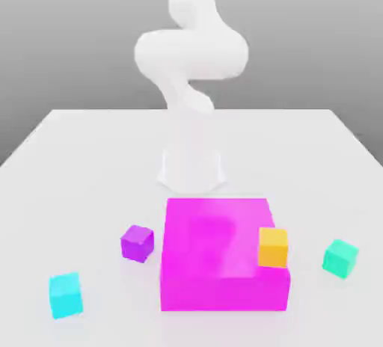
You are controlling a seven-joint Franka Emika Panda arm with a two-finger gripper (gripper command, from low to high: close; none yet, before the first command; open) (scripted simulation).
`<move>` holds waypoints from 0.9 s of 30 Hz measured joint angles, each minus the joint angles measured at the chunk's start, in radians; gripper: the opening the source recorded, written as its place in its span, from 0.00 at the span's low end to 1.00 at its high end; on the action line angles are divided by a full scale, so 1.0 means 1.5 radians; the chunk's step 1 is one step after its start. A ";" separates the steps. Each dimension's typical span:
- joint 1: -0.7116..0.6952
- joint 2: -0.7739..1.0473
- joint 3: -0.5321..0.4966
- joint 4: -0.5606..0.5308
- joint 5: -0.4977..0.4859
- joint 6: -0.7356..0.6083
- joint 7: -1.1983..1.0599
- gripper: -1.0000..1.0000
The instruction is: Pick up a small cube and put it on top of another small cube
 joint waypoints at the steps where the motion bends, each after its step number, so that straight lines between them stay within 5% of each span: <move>1: 0.011 0.026 0.008 -0.009 0.002 0.013 -0.004 0.50; 16: 0.143 0.389 0.150 -0.133 -0.014 0.200 -0.033 0.50; 23: 0.230 0.564 0.182 -0.190 -0.092 0.284 0.004 0.50; 27: 0.277 0.662 0.133 -0.180 -0.163 0.352 0.055 0.50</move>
